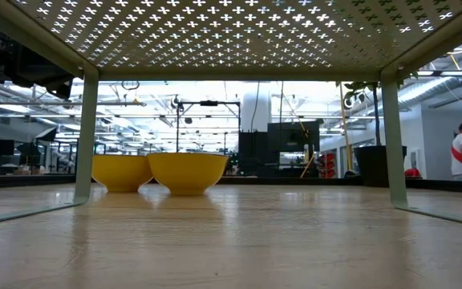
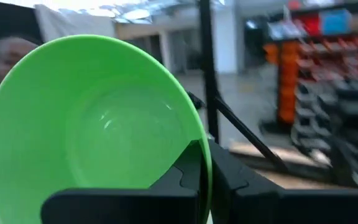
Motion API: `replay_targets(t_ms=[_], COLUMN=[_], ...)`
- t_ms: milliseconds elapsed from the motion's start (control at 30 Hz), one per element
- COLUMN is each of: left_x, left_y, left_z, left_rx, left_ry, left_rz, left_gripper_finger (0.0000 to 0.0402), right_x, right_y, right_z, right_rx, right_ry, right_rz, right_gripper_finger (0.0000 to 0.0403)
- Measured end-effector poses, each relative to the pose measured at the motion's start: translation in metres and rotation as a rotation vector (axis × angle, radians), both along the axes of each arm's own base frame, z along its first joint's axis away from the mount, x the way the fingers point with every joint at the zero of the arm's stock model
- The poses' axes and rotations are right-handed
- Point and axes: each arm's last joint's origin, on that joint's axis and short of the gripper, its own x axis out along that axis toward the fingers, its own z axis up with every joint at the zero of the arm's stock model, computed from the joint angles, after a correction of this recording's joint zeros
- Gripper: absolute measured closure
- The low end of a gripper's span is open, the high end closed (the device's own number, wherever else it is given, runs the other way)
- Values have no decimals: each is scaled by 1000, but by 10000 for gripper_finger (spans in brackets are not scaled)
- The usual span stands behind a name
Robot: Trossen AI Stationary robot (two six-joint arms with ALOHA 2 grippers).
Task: Pick & Place Mini bowls
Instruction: Stack the green bowl on the green bowl on the shelf
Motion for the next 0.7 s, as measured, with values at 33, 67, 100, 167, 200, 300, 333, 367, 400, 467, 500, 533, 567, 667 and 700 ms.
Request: replay_targets(t_ms=[33, 67, 100, 167, 200, 300, 333, 367, 400, 467, 500, 533, 567, 667, 700], left_x=[0, 0, 0, 0, 0, 0, 0, 0, 0, 0, 0, 0, 0, 0, 0], left_y=[0, 0, 0, 0, 0, 0, 0, 0, 0, 0, 0, 0, 0, 0, 0], left_z=[0, 0, 0, 0, 0, 0, 0, 0, 0, 0, 0, 0, 0, 0, 0], left_rx=[0, 0, 0, 0, 0, 0, 0, 0, 0, 0, 0, 0, 0, 0, 0], left_ry=[0, 0, 0, 0, 0, -1, 0, -1, 0, 0, 0, 0, 0, 0, 0], left_rz=[0, 0, 0, 0, 0, 0, 0, 0, 0, 0, 0, 0, 0, 0, 0], left_gripper_finger=[364, 364, 364, 364, 364, 364, 364, 364, 364, 364, 364, 364, 364, 364, 364], right_x=[0, -1, -1, 0, 1, 5, 7, 10, 12, 18, 22, 25, 28, 39, 42], right_y=[6, 12, 17, 28, 33, 50, 55, 60, 65, 74, 79, 83, 87, 96, 97], right_z=[2, 3, 5, 5, 5, 3, 4, 6, 8, 18, 25, 31, 39, 66, 76], right_rx=[1, -2, -5, -9, -7, -9, -17, -19, -21, -16, -14, -20, -32, -77, -90], right_ry=[-30, -62, -92, -139, -154, -189, -194, -198, -198, -189, -171, -140, -104, 3, 41], right_rz=[23, 43, 57, 54, 35, -49, -67, -80, -83, -79, -87, -96, -114, -205, -233], right_gripper_finger=[401, 401, 401, 401, 401, 401, 401, 401, 402, 402, 402, 402, 402, 402, 402])
